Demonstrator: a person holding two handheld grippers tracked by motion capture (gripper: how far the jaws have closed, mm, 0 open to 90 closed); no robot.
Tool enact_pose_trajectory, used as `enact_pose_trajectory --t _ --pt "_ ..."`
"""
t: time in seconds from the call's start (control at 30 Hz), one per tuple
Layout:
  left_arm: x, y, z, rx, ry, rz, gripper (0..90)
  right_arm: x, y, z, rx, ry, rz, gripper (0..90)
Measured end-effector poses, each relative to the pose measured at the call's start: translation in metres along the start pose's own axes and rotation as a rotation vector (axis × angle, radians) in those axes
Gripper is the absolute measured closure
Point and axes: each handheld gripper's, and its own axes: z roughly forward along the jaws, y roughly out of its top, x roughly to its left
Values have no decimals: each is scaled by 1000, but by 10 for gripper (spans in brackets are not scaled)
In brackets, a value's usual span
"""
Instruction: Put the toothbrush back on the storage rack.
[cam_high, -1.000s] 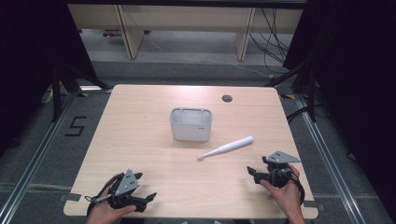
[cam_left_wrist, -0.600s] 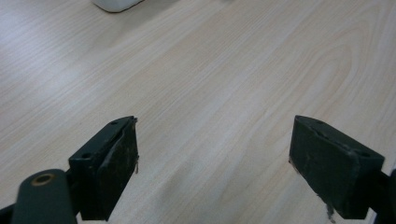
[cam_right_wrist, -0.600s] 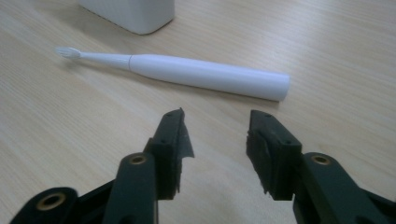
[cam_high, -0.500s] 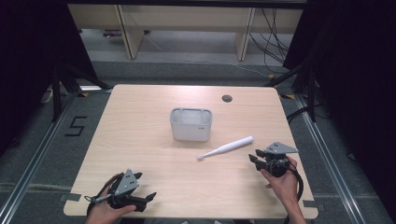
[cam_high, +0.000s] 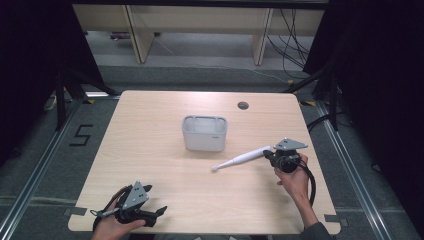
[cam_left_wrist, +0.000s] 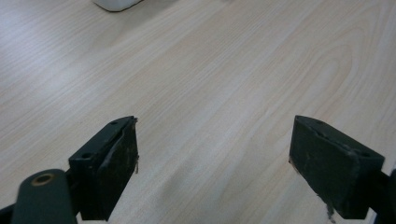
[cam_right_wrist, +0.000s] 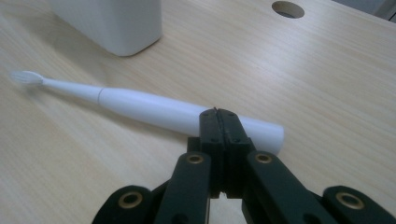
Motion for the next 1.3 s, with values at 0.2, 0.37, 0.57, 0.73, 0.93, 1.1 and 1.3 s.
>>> enact_pose_trajectory --t 0.2,0.37,0.57,0.73,0.93,1.1,1.3 --pt "0 0 0 -1 0 -5 151 -5 11 17 12 -11 -24 900" --pt "0 0 0 -1 -1 -2 151 -9 18 29 19 -21 -26 900" --pt "0 0 0 2 -3 1 151 -14 21 38 42 -28 -19 900" --pt "0 0 0 12 -4 6 152 -22 17 43 61 -39 -20 900" --pt "-2 0 1 5 -13 -6 151 -25 17 46 87 -43 14 900" --pt "0 0 0 15 -17 7 151 -26 17 49 97 -35 6 900" --pt "-1 0 0 10 -14 5 151 -21 16 50 120 -25 -19 900"
